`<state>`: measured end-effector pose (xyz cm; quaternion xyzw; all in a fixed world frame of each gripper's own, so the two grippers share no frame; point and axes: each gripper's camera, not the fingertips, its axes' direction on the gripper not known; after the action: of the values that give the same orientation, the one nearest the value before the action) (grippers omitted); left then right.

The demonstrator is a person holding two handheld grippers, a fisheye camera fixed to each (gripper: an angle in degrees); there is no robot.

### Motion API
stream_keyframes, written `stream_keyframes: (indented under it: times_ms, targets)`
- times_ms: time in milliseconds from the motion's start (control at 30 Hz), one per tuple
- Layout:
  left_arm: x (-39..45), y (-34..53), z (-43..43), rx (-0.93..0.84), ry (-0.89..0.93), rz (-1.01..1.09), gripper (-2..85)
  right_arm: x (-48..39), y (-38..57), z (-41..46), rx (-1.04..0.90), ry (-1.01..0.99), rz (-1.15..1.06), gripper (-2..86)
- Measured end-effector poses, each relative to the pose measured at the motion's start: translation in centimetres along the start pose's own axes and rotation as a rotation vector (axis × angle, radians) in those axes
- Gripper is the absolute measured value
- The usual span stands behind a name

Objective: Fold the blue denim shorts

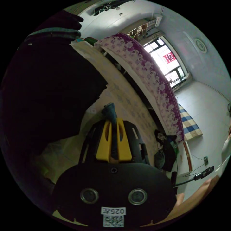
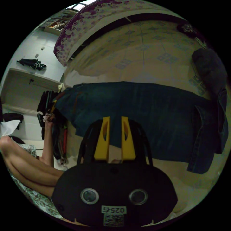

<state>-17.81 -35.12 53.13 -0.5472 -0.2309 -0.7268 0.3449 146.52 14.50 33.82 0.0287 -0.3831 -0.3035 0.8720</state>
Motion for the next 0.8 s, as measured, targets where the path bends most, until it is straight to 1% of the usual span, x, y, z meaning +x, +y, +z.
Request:
stream_keyframes:
  times_ms: [100, 233, 333, 433, 500, 533, 600, 667, 733, 800]
  targets:
    - [2.0, -0.7, 0.1, -0.001, -0.015, 0.013, -1.3, 0.3, 0.1, -0.3, -0.001, -0.068, -0.001, 8.6]
    - [4.9, -2.0, -0.1, 0.001, -0.022, 0.036, -1.4, 0.1, 0.8, -1.1, 0.021, -0.059, -0.005, 9.1]
    - [7.5, -3.7, -1.1, 0.031, -0.032, 0.069, -1.3, 0.4, 1.4, -1.6, 0.044, -0.117, 0.024, 9.6]
    - [9.8, -6.0, -3.3, 0.09, -0.024, 0.078, -1.4, 0.4, 2.0, -2.1, 0.085, -0.223, 0.054, 10.8]
    - [12.3, -7.8, -6.4, 0.187, 0.045, 0.083, -1.4, 0.2, 2.4, -2.3, 0.099, -0.276, 0.061, 11.6]
    - [13.1, -8.2, -7.1, 0.213, 0.062, 0.098, -1.4, 0.1, 2.4, -2.4, 0.093, -0.273, 0.066, 12.0]
    - [17.1, -9.6, -9.7, 0.297, 0.114, 0.194, -1.3, -0.7, 2.7, -2.3, 0.052, -0.174, 0.041, 12.4]
    - [20.1, -10.3, -10.8, 0.331, 0.118, 0.245, -1.3, -1.9, 2.9, -1.9, 0.025, -0.101, -0.011, 11.2]
    - [22.3, -10.5, -11.2, 0.353, 0.134, 0.262, -1.3, -3.5, 3.1, -1.2, 0.061, -0.089, -0.056, 9.1]
    - [24.4, -10.3, -11.2, 0.386, 0.16, 0.254, -1.3, -6.1, 2.5, 0.7, 0.059, -0.141, -0.136, 9.1]
